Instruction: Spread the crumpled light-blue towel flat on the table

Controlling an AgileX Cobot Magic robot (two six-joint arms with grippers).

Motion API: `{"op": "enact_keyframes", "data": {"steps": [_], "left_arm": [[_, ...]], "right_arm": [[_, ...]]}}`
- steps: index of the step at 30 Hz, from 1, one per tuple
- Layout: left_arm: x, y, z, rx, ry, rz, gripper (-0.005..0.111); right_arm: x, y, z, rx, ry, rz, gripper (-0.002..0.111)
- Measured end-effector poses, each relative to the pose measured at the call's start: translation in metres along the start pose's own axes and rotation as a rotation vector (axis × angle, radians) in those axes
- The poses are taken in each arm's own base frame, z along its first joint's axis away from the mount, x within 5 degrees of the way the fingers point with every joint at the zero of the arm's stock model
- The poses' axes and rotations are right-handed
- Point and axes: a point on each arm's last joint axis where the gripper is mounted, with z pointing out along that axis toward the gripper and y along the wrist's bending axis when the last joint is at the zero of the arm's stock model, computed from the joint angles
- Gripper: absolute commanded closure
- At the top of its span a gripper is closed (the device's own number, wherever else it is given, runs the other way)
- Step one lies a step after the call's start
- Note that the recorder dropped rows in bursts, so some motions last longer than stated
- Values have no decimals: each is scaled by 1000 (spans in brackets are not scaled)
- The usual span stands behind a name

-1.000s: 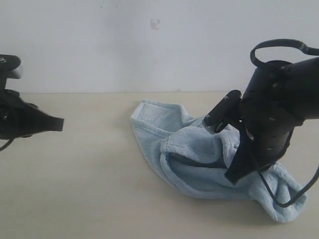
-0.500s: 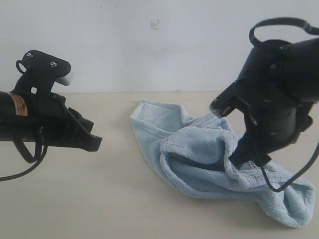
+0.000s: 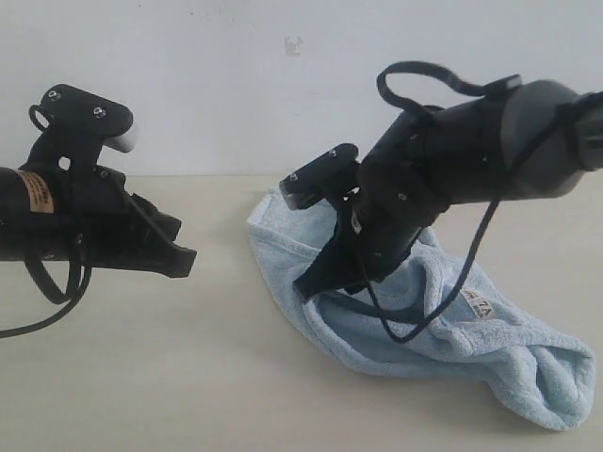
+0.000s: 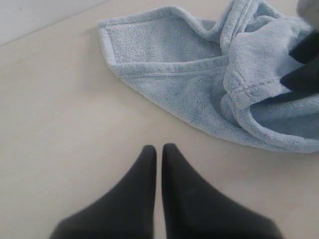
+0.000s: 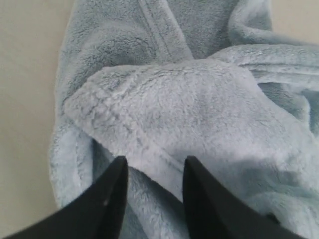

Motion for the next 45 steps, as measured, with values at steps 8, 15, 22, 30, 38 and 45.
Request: {"op": "enact_keyframes", "data": {"steps": [8,15,22,30,38,45], "left_arm": [[0,0,0,0,-4,0,103],[-1,0,0,0,-6,0,103],[-1,0,0,0,-8,0,103],[1,0,0,0,12,0,103],[1,0,0,0,13,0,103],[-1,0,0,0,-8,0,103]], "right_arm": [[3,7,28,-13,-1,-63,56],[7,2,39,68,34,-127,109],[19,-39,21,495,206,-81,107],[29,-91,4,531,255,133,107],[69,-164,9,497,416,359,107],[90,-191,9,424,499,347,107]]}}
